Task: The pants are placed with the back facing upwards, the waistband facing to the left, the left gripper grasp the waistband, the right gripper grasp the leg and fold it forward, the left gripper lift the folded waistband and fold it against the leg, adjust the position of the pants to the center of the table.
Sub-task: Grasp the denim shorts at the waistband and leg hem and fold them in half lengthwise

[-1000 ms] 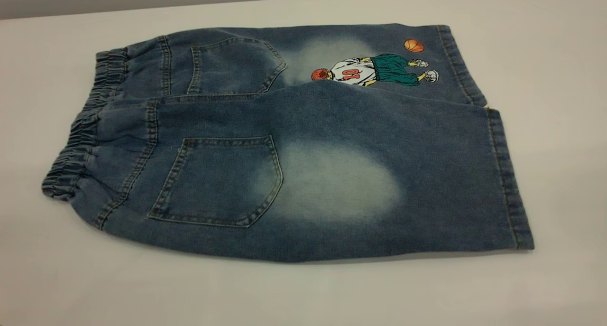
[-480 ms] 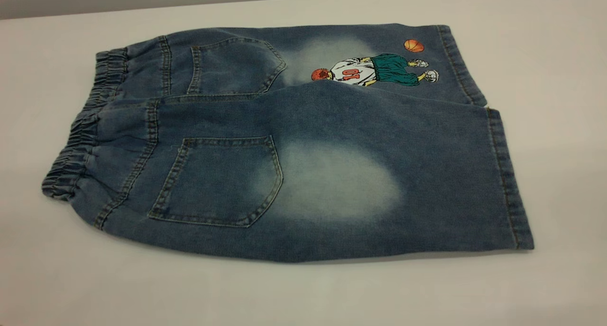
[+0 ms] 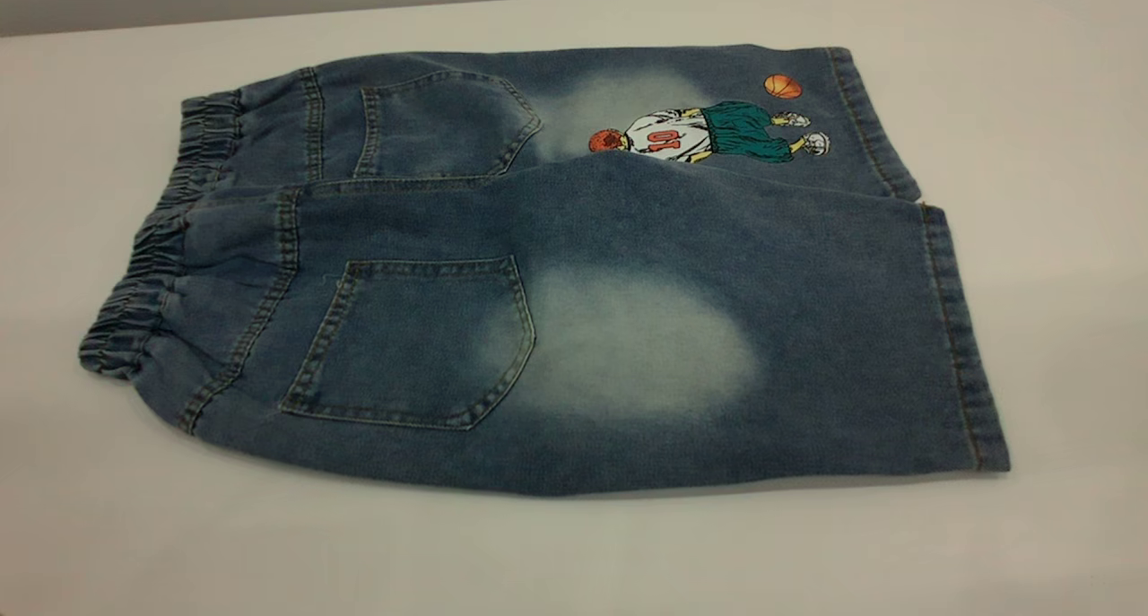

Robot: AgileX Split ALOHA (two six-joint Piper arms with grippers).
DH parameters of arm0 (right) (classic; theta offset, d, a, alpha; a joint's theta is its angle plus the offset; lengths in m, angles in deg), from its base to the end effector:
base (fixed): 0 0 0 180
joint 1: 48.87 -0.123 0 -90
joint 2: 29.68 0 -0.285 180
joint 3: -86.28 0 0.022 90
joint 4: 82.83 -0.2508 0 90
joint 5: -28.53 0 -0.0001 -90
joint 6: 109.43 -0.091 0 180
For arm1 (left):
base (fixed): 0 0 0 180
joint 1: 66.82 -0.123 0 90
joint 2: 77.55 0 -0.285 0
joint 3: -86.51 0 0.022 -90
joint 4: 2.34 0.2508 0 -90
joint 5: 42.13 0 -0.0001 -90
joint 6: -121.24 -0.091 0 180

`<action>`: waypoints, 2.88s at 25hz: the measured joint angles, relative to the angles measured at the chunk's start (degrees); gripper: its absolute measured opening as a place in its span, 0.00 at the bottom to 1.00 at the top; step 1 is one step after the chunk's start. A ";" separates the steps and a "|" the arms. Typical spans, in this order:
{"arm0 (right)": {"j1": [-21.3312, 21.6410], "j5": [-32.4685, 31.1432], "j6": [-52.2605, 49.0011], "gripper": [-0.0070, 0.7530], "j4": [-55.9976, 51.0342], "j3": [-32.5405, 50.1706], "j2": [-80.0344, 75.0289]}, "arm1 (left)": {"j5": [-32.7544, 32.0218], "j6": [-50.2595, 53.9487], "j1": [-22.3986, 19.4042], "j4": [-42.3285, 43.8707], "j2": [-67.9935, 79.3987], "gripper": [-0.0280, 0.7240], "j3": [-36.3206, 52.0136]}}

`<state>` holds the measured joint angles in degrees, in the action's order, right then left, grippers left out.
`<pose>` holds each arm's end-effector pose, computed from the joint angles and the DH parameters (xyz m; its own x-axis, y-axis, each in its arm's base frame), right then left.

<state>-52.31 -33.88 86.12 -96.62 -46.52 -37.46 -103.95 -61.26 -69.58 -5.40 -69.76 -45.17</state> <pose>-0.0113 0.0186 0.2835 -0.4039 -0.1786 -0.8972 -0.3146 0.9481 -0.0470 -0.0059 -0.0046 0.2771 -0.4674 -0.0041 -0.8841 0.0020 1.0000 -0.0058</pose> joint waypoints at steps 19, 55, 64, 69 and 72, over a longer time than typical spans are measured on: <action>0.00 11.37 -4.01 0.61 -4.42 -0.62 -2.27 | 10.14 10.43 0.03 -1.09 10.68 0.71 -4.05; -0.05 3.70 52.86 0.61 -69.30 -0.17 -93.20 | 54.88 4.26 0.03 -12.00 70.79 0.71 -4.97; -0.05 7.74 65.83 0.61 -77.60 10.13 -100.39 | 54.88 4.26 0.03 -12.00 70.79 0.71 -4.97; -0.05 12.13 68.99 0.61 -82.03 10.17 -104.72 | 54.88 4.26 0.03 -12.00 70.79 0.71 -4.97; 0.03 15.18 72.15 0.61 -85.44 10.11 -108.58 | 54.77 4.26 0.03 -12.06 70.79 0.71 -4.97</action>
<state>-52.28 -18.70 158.27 -182.06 -36.42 -146.04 -49.17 -57.00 -69.56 -17.45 1.02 -50.14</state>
